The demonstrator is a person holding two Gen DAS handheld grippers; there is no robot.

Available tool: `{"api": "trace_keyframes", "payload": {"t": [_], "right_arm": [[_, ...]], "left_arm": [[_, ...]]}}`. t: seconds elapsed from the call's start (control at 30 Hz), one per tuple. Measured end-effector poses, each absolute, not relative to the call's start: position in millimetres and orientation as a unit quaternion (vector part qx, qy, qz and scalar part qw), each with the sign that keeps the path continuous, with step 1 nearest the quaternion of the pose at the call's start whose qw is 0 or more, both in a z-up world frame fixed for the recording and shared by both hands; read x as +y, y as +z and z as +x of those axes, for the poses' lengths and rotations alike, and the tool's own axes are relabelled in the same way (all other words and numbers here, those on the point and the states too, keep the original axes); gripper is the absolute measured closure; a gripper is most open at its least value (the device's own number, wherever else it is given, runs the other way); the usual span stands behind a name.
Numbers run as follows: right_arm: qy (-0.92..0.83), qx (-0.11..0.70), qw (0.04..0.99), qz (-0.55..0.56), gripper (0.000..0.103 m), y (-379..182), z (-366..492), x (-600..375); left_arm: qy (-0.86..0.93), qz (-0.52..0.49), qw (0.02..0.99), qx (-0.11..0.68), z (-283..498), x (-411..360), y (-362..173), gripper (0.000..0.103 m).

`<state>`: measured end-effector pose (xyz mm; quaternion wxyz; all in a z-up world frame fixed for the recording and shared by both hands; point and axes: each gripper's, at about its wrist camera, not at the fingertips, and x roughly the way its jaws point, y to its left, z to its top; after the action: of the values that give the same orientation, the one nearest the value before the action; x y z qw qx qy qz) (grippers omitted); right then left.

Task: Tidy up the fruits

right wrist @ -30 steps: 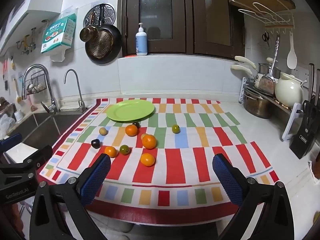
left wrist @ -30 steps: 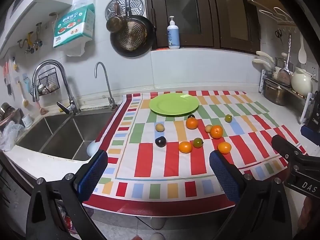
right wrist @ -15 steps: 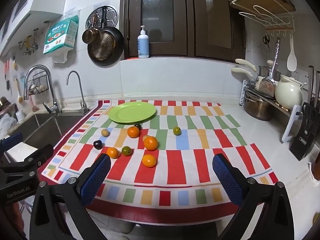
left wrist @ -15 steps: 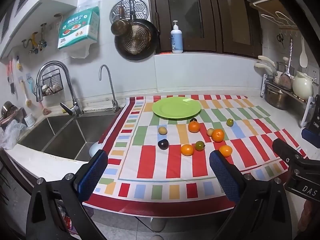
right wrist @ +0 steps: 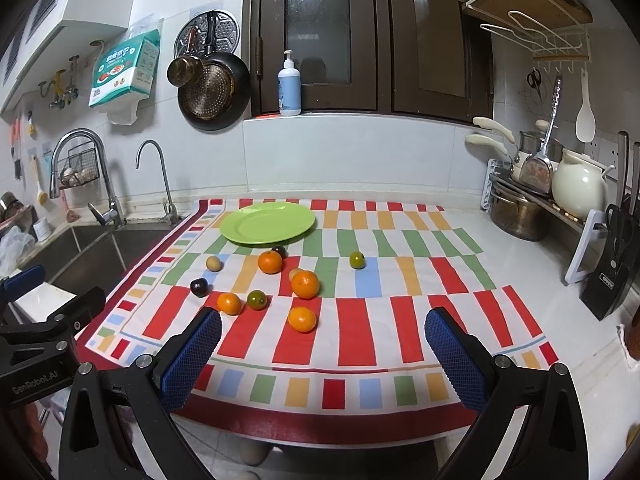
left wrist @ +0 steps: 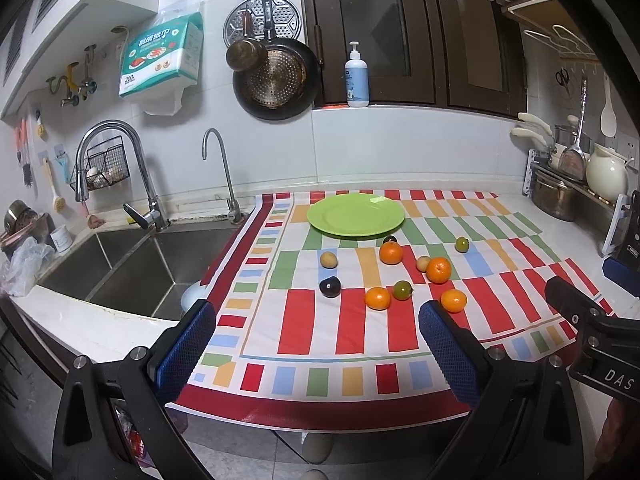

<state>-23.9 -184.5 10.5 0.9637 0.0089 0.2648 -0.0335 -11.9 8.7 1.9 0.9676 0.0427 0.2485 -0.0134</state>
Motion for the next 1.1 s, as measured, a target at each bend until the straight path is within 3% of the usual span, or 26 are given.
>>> {"api": "trace_keyframes", "payload": {"t": [1.1], "right_arm": [[-0.029, 0.262, 0.965, 0.010, 0.000, 11.2, -23.7, -183.7]], "left_arm": [[-0.022, 0.044, 0.967, 0.249, -13.4, 0.4, 2.9, 0.000]]}}
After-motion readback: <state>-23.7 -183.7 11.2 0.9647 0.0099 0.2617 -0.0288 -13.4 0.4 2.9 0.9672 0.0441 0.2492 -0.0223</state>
